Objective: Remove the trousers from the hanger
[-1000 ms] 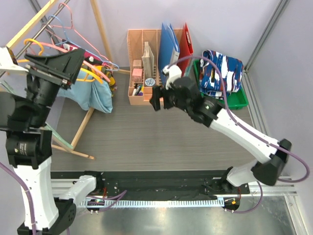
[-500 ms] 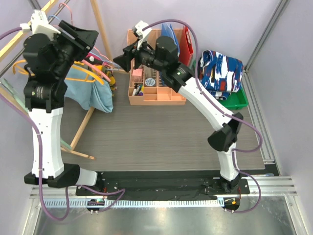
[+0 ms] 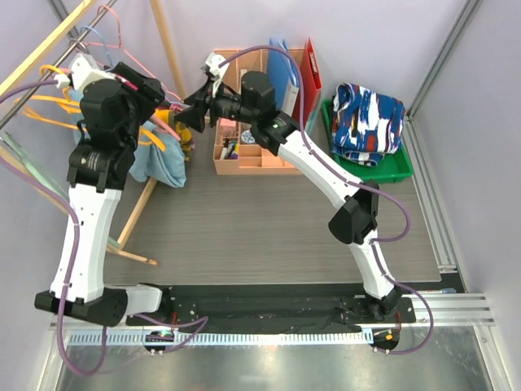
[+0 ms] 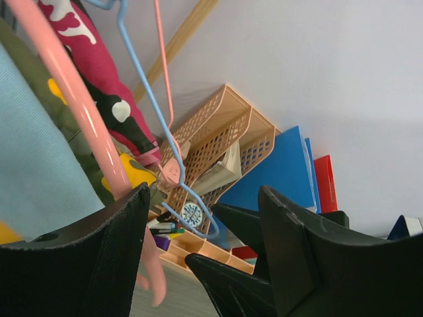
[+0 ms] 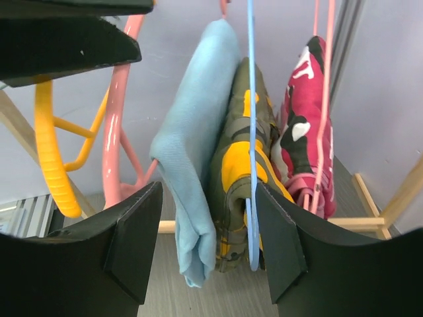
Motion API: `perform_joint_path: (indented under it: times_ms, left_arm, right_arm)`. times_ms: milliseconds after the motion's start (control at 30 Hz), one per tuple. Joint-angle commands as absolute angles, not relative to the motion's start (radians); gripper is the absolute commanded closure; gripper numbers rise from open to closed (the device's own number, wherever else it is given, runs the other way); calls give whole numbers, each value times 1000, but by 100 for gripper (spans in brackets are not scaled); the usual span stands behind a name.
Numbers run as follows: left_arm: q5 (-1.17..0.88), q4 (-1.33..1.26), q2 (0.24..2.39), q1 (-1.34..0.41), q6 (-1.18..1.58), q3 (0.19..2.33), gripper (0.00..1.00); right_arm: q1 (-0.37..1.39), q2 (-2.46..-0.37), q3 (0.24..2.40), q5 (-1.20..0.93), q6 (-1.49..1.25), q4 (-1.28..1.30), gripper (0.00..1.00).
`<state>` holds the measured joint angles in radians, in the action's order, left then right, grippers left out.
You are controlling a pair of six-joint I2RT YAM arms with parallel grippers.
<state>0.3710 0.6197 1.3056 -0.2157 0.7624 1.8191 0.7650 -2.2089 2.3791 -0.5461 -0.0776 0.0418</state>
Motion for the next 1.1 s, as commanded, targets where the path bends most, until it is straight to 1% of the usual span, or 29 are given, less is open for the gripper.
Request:
perform_joint_path:
  times_ms: [0, 167, 333, 433, 467, 633, 800, 833, 1000, 1067]
  left_arm:
    - [448, 537, 1215, -216, 764, 1773, 32]
    - [462, 581, 1177, -218, 770, 1760, 30]
    - [573, 581, 1123, -218, 819, 1686, 25]
    - [597, 597, 1138, -213, 828, 1692, 23]
    - [600, 638, 1161, -206, 837, 1722, 23]
    - [618, 681, 1183, -183, 889, 1740, 19]
    - [592, 710, 1232, -160, 975, 1750, 18]
    - [585, 700, 1238, -153, 991, 1746, 18]
    - [529, 465, 1232, -147, 977, 1629, 22]
    - [520, 366, 1229, -140, 963, 1583, 25]
  right_arm:
    - [798, -2158, 2347, -552, -51, -37, 36]
    - [804, -2119, 2316, -456, -21, -6, 32]
    - [804, -2019, 2200, -426, -20, -6, 32]
    - [805, -1949, 2123, -417, -20, -6, 31]
    - [805, -1928, 2099, -411, -20, -8, 31]
    - [805, -1803, 1915, -387, -28, -58, 31]
    - [805, -1692, 1792, -367, -35, -89, 31]
    - [805, -1674, 1766, -364, -38, -101, 30]
    - [805, -1560, 1631, -354, -19, -129, 31]
    - [805, -1525, 1576, -331, -12, -130, 30]
